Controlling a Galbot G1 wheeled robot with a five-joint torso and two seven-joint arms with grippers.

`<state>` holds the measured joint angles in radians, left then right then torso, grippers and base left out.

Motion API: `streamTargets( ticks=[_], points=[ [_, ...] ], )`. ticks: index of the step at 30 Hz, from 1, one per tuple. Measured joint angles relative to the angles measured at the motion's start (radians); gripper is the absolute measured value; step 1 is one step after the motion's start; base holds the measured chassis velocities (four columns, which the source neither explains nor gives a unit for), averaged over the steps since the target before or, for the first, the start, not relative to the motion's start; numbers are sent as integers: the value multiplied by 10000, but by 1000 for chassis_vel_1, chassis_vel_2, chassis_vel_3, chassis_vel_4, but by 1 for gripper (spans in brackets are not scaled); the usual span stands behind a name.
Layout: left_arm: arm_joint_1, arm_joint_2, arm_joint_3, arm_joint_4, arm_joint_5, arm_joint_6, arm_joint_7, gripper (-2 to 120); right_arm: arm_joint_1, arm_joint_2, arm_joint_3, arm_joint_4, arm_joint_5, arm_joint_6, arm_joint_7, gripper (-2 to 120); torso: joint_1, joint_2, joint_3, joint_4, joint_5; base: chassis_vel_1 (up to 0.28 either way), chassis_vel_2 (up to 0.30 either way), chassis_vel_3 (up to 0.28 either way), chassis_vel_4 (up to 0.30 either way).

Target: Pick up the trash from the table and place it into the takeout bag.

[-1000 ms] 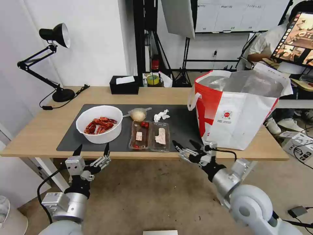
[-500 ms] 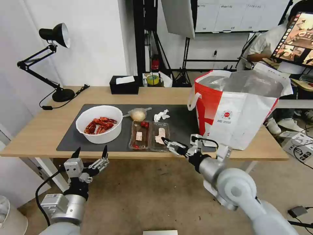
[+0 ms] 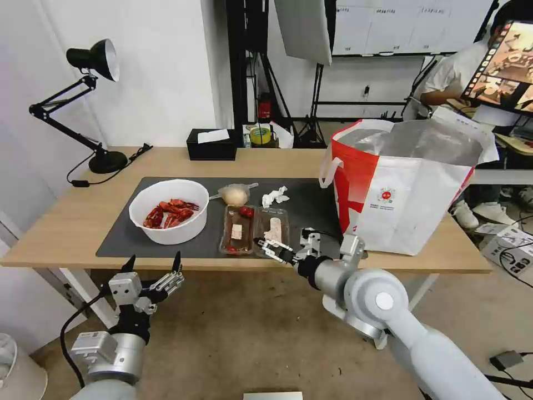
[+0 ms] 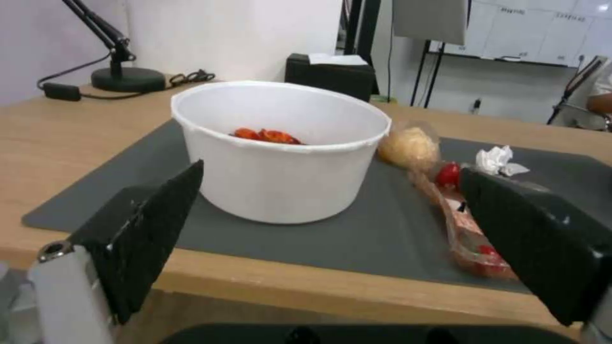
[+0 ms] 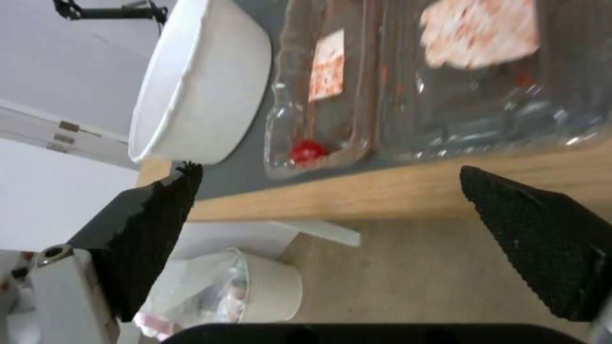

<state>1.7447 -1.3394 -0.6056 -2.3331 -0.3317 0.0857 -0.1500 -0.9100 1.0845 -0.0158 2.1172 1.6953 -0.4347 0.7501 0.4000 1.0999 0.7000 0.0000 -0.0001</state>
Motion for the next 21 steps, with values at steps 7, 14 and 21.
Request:
streamTargets(
  ticks=[7, 14, 21],
  points=[
    [66, -29, -76, 6, 22, 4, -6, 100, 118, 494, -242, -358, 204, 99, 338, 100, 0, 0, 0, 0, 1, 0, 0, 0, 0],
    [103, -80, -102, 6, 61, 5, -12, 100, 285, 795, -308, -639, 191, 336, 553, 100, -1, 1, -1, 0, 0, 0, 0, 0, 0],
    [123, -94, -90, 7, 92, 5, -12, 100, 306, 944, -246, -796, 319, 391, 779, 100, 0, 0, 0, 0, 1, 0, 0, 0, 0]
  ],
)
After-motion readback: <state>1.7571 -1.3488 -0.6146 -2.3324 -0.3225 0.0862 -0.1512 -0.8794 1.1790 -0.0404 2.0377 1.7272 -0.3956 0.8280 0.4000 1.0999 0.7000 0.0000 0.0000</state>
